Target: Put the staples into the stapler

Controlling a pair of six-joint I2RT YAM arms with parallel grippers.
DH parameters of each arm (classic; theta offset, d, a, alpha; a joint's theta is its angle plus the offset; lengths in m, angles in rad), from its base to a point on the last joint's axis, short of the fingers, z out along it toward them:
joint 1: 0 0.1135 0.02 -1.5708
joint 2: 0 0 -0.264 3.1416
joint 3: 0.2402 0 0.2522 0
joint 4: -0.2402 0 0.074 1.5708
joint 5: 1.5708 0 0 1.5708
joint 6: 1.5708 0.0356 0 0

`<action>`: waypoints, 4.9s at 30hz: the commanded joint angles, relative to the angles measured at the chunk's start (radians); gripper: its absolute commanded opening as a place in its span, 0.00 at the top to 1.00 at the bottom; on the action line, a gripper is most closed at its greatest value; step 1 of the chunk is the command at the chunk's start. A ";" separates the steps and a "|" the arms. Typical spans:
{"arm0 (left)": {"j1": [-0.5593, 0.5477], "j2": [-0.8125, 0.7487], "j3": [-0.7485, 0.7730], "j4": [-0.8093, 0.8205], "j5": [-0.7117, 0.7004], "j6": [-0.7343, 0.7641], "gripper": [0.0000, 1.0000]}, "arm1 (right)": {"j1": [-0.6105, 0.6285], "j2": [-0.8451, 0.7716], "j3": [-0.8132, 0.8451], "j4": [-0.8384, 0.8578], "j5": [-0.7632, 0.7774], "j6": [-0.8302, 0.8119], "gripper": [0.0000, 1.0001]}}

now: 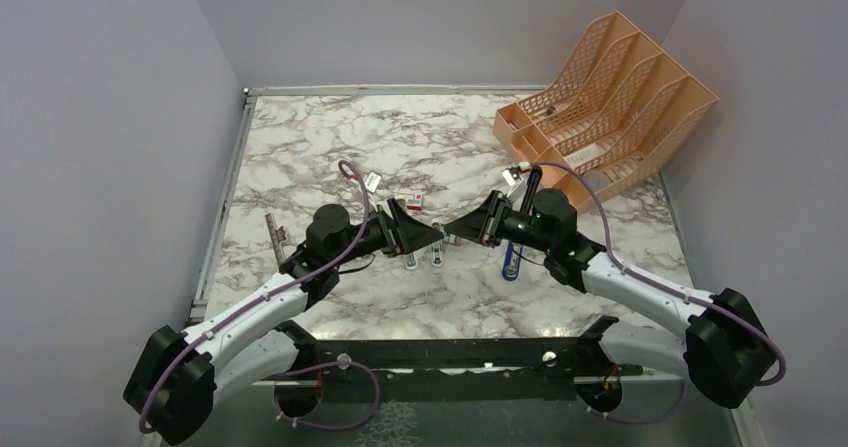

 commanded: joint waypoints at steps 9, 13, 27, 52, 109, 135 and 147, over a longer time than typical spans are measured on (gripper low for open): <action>0.006 0.058 0.012 0.336 0.146 -0.250 0.31 | -0.005 -0.051 -0.007 0.311 -0.134 0.172 0.77; 0.005 0.073 0.007 0.399 0.157 -0.275 0.43 | -0.005 -0.052 -0.010 0.325 -0.137 0.182 0.76; 0.005 0.113 -0.036 0.548 0.146 -0.350 0.62 | -0.005 -0.033 -0.024 0.347 -0.162 0.186 0.76; 0.005 0.120 -0.041 0.572 0.146 -0.328 0.83 | -0.005 -0.035 -0.028 0.352 -0.165 0.198 0.71; -0.355 0.508 0.346 -0.826 -0.587 0.276 0.84 | -0.005 -0.221 0.088 -0.550 0.408 0.027 0.38; -0.331 0.207 0.440 -0.869 -0.949 0.328 0.34 | -0.003 -0.079 0.150 -0.646 0.368 -0.066 0.43; -0.326 0.089 0.626 -0.843 -1.324 0.602 0.06 | 0.307 0.198 0.284 -0.691 0.576 0.002 0.35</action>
